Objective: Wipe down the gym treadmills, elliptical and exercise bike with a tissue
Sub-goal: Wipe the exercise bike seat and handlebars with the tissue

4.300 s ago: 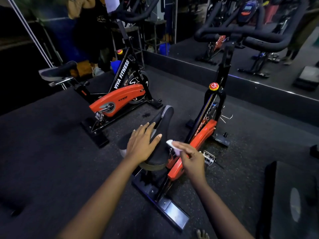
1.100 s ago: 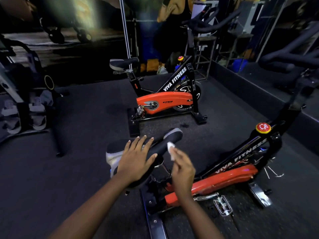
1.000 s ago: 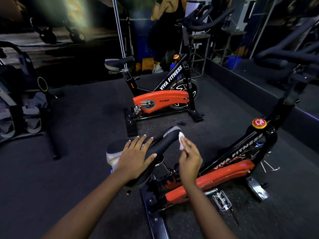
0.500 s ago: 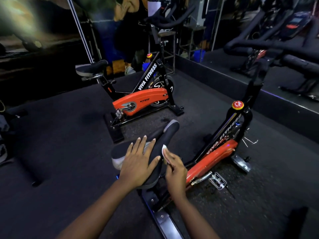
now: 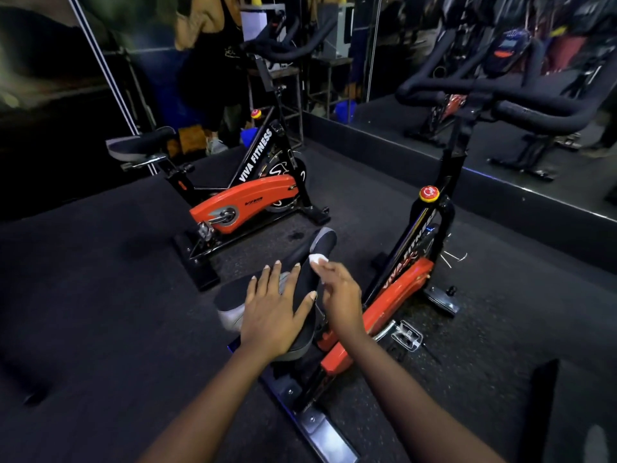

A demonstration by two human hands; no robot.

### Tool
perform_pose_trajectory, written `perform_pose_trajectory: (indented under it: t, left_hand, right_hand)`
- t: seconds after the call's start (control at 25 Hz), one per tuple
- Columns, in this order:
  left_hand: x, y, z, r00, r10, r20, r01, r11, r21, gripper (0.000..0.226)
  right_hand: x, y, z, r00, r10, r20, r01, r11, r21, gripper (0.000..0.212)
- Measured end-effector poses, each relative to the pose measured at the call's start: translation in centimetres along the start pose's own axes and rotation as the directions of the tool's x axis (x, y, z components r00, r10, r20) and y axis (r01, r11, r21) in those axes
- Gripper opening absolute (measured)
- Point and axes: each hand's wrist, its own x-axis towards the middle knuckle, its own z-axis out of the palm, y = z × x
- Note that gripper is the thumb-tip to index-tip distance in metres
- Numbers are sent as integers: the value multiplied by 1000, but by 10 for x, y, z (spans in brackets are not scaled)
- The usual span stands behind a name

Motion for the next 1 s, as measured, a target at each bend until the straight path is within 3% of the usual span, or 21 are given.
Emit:
perform_pose_trajectory:
  t: [0.16, 0.36, 0.56, 0.68, 0.8, 1.0]
  left_hand:
    - [-1, 2, -1, 1000, 6, -1, -6, 1000, 10, 95]
    - [-2, 2, -3, 1000, 5, -7, -5, 999, -43, 96]
    - [-5, -3, -5, 999, 48, -6, -48, 990, -133, 89]
    - [-2, 6, -13, 995, 97, -20, -98, 937, -335, 64]
    - [10, 34, -22, 988, 139, -68, -154, 840, -520, 59]
    - [71, 112, -32, 960, 242, -139, -276, 743, -610, 53]
  right_hand:
    - [-48, -10, 5, 984, -125, -126, 127, 992, 10, 40]
    - [-76, -7, -5, 991, -123, -48, 127, 989, 77, 48]
    - [-71, -5, -44, 996, 66, -63, -54, 983, 174, 57]
    - [-55, 5, -73, 973, 183, -142, -154, 969, 195, 52]
    - [-37, 17, -110, 948, 255, -188, -196, 938, 285, 48]
    - [5, 49, -192, 889, 336, -312, -194, 892, 407, 21]
